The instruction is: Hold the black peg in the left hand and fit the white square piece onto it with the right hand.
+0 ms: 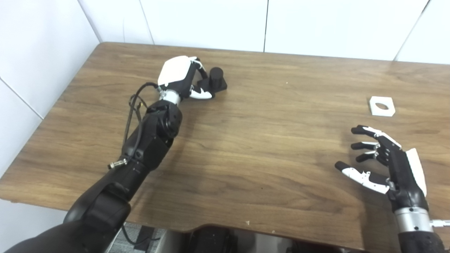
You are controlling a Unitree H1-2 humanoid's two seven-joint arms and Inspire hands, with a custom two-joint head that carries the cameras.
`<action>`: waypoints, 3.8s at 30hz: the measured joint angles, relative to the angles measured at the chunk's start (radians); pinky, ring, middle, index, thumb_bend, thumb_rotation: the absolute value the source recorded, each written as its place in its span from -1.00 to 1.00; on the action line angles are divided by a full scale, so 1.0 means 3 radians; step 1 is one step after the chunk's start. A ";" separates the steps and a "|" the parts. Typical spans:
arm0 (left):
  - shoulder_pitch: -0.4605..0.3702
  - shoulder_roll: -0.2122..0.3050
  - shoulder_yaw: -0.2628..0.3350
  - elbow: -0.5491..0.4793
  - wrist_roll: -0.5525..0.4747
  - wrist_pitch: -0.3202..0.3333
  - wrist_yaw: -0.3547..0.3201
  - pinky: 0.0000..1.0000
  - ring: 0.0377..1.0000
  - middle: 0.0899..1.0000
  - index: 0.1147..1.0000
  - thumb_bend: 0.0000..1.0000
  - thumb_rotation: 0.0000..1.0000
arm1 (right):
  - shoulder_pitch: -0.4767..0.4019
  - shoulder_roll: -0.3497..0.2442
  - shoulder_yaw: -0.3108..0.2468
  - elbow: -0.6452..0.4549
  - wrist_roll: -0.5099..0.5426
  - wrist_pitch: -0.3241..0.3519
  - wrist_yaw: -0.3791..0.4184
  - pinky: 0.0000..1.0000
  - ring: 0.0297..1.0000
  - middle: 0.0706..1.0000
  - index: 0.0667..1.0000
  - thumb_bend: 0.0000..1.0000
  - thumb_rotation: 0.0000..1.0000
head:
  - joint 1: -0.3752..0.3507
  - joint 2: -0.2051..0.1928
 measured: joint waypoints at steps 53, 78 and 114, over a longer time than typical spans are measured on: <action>0.0381 0.0265 -0.0117 -0.0674 -0.1246 -0.1190 -0.1256 0.75 0.95 0.80 -0.15 0.03 -0.84 | 0.0029 -0.0011 0.0027 0.0008 -0.0004 -0.0066 -0.0063 -0.07 0.23 0.59 0.31 0.12 -0.77 | -0.0133 0.0056; 0.0737 -0.0311 -0.0501 -0.1009 -0.1167 -0.1599 -0.1231 0.72 0.95 0.82 -0.15 0.03 -0.84 | 0.0033 -0.0011 -0.0017 0.0008 -0.0050 -0.0218 -0.0214 -0.07 0.21 0.55 0.31 0.09 -0.73 | -0.0460 0.0143; 0.0900 -0.0019 -0.0341 -0.0884 -0.1542 -0.2193 -0.1252 0.56 0.84 0.72 -0.15 0.04 -0.89 | -0.1286 -0.0537 -0.0238 0.0123 -0.0646 0.0286 -0.0165 -0.01 0.29 0.50 0.42 0.16 -0.49 | -0.3088 -0.0261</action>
